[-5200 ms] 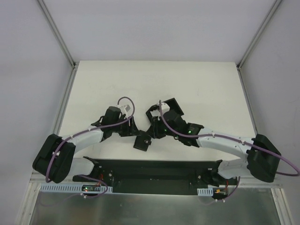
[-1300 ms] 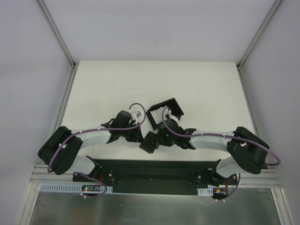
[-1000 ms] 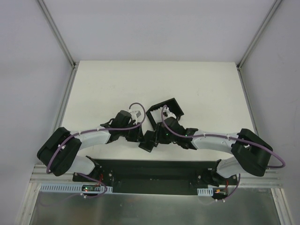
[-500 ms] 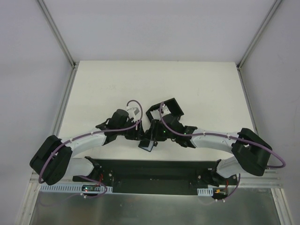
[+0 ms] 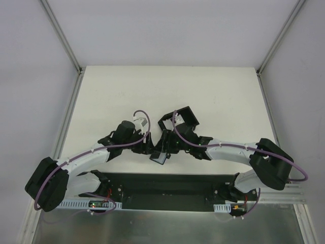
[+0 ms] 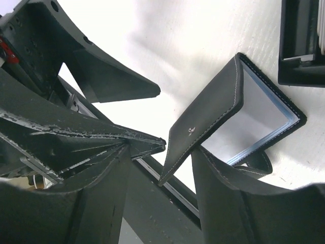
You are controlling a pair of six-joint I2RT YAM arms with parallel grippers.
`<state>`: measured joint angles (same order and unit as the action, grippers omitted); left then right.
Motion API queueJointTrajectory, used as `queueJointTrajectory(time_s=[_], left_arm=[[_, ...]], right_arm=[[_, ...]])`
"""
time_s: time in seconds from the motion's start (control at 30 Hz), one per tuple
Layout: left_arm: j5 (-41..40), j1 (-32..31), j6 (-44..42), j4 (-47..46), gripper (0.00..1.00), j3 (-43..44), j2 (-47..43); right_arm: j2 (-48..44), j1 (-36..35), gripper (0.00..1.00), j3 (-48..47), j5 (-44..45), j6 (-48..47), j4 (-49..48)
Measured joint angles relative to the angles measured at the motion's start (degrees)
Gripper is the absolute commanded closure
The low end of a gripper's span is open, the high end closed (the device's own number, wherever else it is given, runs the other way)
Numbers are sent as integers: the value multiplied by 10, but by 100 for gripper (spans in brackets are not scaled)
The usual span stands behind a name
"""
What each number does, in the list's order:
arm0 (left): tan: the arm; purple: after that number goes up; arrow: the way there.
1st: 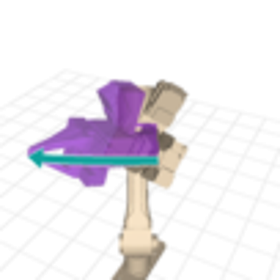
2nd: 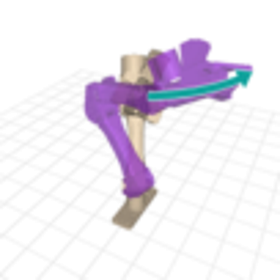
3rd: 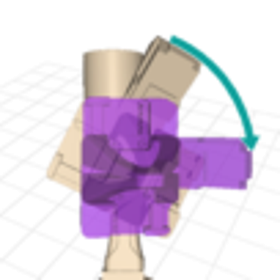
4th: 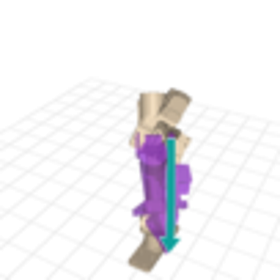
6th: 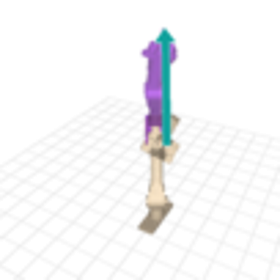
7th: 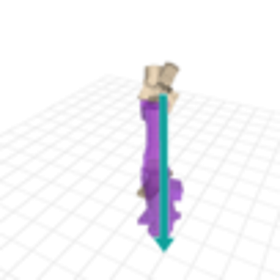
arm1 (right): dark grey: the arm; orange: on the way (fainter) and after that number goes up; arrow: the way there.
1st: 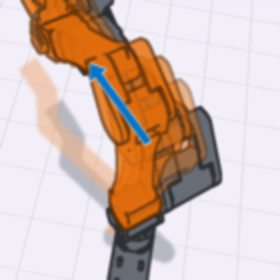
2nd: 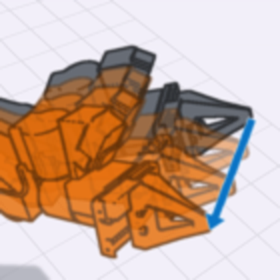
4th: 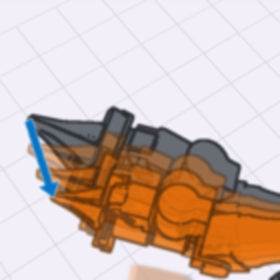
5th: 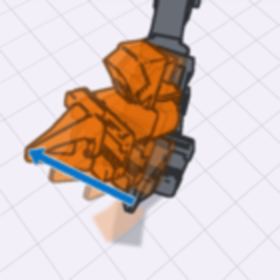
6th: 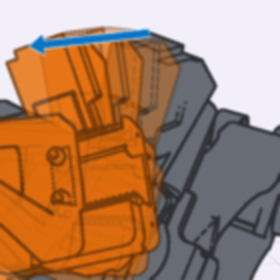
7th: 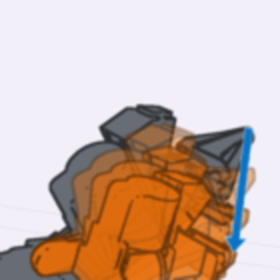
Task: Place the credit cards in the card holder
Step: Open the card holder at the center of the board.
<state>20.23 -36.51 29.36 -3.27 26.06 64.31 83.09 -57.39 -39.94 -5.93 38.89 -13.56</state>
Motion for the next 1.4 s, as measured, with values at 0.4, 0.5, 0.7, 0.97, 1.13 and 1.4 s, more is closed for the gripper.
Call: queueJointTrajectory(time_s=[0.4, 0.5, 0.7, 0.97, 1.13, 1.4], left_arm=[[-28, 1, 0, -5, 34, -23, -56], [-30, 1, -2, -5, 34, -23, -56], [-34, 1, -16, -7, 34, -23, -55], [-47, 1, -30, -10, 33, -35, -93], [-47, 1, -30, -24, 34, -41, -94], [-49, 1, -32, -27, 34, -45, -111]], right_arm=[[0, 1, 50, 0, 4, 42, -26], [4, 2, 50, 0, 5, 49, -29], [10, 2, 48, 0, 5, 61, -34], [9, 2, 49, 1, 5, 76, -47], [5, 1, 51, 9, 10, 88, -58], [-1, 6, 52, 30, 46, 102, -68]])
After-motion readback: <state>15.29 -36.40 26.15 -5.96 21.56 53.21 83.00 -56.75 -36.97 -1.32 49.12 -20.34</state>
